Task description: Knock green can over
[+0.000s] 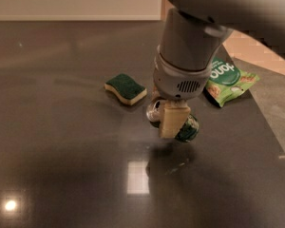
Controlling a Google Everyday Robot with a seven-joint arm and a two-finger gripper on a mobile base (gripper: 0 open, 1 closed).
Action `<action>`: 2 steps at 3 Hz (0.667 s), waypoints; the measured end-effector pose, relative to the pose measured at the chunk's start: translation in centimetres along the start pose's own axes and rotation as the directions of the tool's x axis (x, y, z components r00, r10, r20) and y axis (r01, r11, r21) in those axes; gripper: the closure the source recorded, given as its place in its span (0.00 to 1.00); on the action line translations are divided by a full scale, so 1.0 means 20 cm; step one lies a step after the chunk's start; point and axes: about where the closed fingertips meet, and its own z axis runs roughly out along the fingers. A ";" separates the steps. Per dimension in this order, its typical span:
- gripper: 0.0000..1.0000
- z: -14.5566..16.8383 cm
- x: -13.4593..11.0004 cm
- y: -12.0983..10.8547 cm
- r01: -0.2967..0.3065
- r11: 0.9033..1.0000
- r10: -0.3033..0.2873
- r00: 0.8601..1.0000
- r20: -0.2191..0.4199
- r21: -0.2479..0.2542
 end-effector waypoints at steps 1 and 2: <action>0.59 0.06 0.08 0.00 0.014 1.000 -0.015 0.996 -0.093 -0.004; 0.36 0.12 0.13 0.01 0.033 0.999 -0.035 0.989 -0.145 -0.019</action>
Offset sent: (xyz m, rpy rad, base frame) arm -0.0002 -0.0344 -0.0433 -0.2273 0.0129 0.0414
